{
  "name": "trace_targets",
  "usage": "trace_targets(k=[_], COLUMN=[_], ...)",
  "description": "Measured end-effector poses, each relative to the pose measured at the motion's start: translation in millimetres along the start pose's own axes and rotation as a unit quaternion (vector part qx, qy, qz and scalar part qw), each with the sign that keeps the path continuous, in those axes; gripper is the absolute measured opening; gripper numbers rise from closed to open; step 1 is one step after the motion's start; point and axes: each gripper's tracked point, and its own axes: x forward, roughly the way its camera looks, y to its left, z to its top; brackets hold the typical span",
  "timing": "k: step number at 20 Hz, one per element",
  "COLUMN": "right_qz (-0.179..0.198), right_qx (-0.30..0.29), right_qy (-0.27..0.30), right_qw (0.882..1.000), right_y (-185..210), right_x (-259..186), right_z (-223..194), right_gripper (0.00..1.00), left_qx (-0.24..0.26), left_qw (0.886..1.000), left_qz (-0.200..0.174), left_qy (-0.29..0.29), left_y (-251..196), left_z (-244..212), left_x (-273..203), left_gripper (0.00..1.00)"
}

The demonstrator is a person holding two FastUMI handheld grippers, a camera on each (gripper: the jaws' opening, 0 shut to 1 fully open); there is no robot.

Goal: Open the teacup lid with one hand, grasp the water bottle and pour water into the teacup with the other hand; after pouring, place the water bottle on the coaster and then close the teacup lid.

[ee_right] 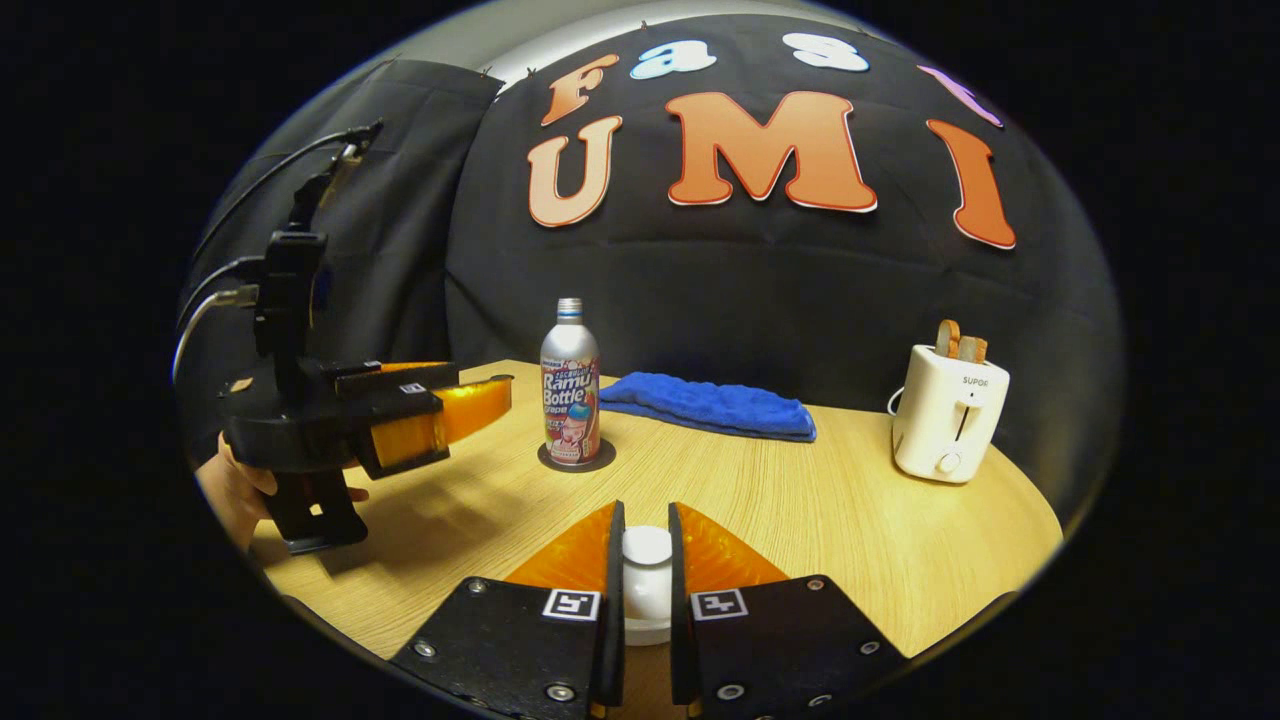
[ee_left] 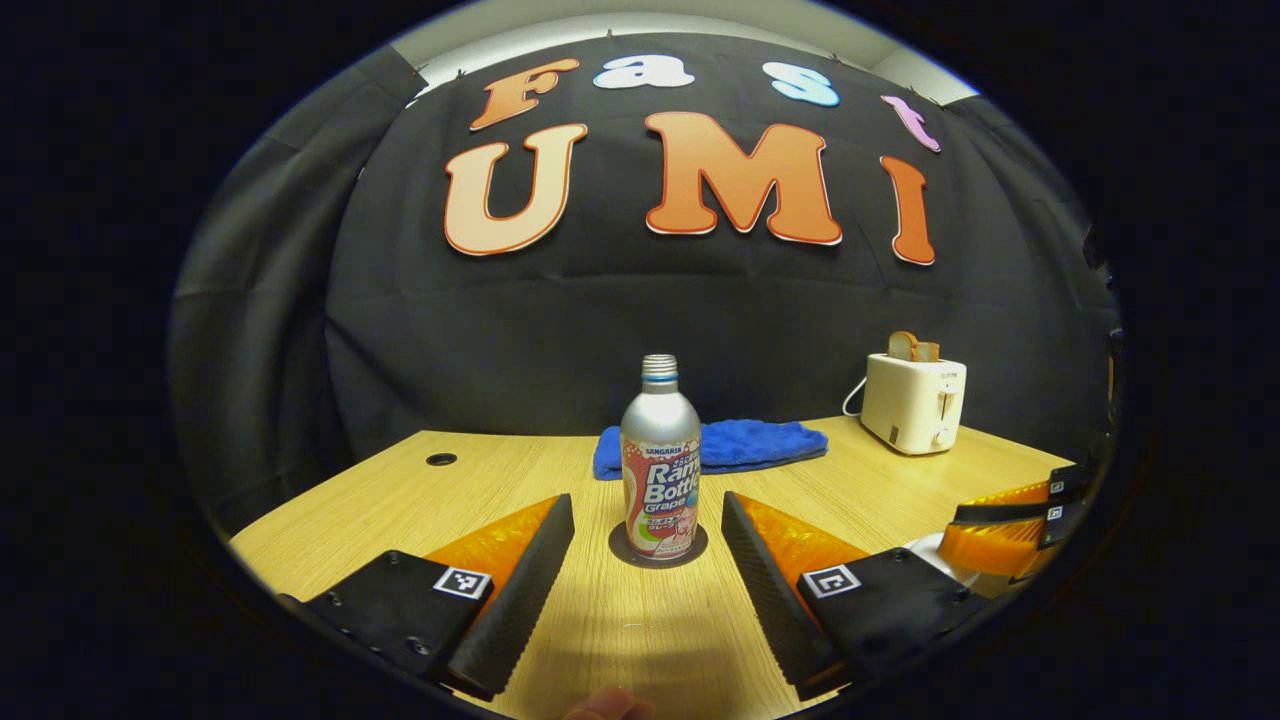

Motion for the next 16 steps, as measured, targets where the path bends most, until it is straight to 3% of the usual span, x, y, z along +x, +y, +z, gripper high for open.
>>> trace_targets(k=[9,12,13,16], right_qz=[-0.007,-0.012,-0.011,-0.02], right_qx=[-0.005,-0.009,-0.009,-0.002], right_qy=[-0.005,-0.032,-0.039,-0.078], right_qw=[1.0,0.999,0.999,0.997], right_y=[-0.6,-2.8,-2.8,-9.5], right_x=[3.9,-1.1,-3.0,-16.5], right_z=[-4.5,11.6,16.8,45.1], right_gripper=[0.21,0.26,0.27,0.32], left_qx=[-0.001,0.004,0.005,0.01], left_qw=[1.0,0.999,0.999,0.998], left_qz=[0.005,0.013,0.014,0.019], left_qy=[-0.016,-0.032,-0.038,-0.056], left_y=[-4.6,-4.5,-4.4,-6.4], left_z=[12.3,26.0,31.8,47.2], left_x=[-19.8,-28.3,-31.6,-40.4], left_gripper=[0.98,0.93,0.97,0.97])
